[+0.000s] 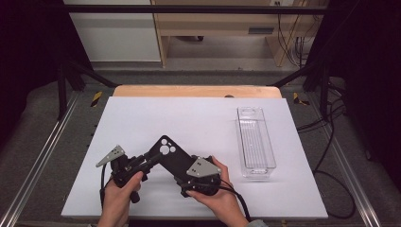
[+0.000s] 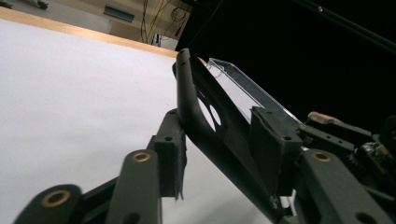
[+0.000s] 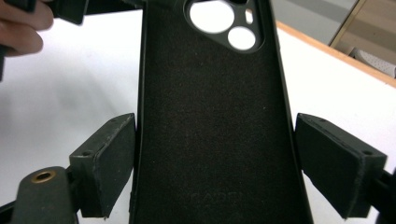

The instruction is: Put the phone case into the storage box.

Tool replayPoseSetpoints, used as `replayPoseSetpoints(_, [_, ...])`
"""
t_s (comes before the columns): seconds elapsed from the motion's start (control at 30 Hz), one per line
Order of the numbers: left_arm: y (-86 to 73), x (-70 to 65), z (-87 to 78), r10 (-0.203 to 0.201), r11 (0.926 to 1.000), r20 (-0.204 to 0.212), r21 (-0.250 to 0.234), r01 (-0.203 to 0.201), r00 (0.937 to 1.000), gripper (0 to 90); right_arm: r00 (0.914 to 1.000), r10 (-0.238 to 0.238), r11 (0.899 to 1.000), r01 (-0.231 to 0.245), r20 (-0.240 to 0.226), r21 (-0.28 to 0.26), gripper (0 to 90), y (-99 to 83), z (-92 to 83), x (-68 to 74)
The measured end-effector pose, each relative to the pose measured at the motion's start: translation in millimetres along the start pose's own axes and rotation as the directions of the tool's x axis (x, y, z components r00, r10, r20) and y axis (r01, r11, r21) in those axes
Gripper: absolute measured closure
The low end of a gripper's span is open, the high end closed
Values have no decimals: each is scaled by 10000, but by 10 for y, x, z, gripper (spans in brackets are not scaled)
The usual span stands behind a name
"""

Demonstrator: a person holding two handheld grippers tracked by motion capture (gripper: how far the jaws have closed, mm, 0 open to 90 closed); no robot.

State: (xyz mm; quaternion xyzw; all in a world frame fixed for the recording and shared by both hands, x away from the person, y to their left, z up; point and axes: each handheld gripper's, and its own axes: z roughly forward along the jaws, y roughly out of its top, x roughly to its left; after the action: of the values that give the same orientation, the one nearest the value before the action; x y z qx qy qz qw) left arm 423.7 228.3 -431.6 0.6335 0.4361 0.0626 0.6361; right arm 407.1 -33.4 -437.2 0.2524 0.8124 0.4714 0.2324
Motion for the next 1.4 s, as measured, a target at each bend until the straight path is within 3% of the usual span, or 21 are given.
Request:
replayPoseSetpoints(0.13, [-7, -6, -17, -382, 9991, 163, -176, 385, 9991, 646, 10000, 29, 9997, -28, -31, 236, 154, -26, 36, 14])
replayPoseSetpoints(0.33, [-7, -92, -28, 81, 9994, 201, -331, -74, 9998, 740, 9999, 154, 9989, -151, -50, 449, 151, -54, 72, 29])
replayPoseSetpoints(0.63, [8, -186, -52, 55, 9985, 445, -541, -31, 9990, 798, 9997, 228, 9989, -227, -22, 413, 145, -61, 99, 58])
replayPoseSetpoints(0.77, [18, -240, -54, 304, 9979, 483, -589, -275, 9984, 805, 9996, 271, 9989, -273, 59, 379, 141, -61, 109, 70])
replayPoseSetpoints(1.1, [55, -295, -96, 841, 9935, 169, -790, -825, 9963, 809, 9996, 278, 9996, -278, 45, -79, 105, -39, 92, 111])
replayPoseSetpoints(1.33, [95, -319, -141, 1321, 9872, -257, -866, -1338, 9909, 809, 9982, 595, 9979, -594, 50, -246, 67, -30, 74, 95])
replayPoseSetpoints(1.4, [110, -328, -155, 1573, 9832, -478, -857, -1610, 9864, 808, 9979, 643, 9974, -641, 36, -320, 66, -26, 68, 93])
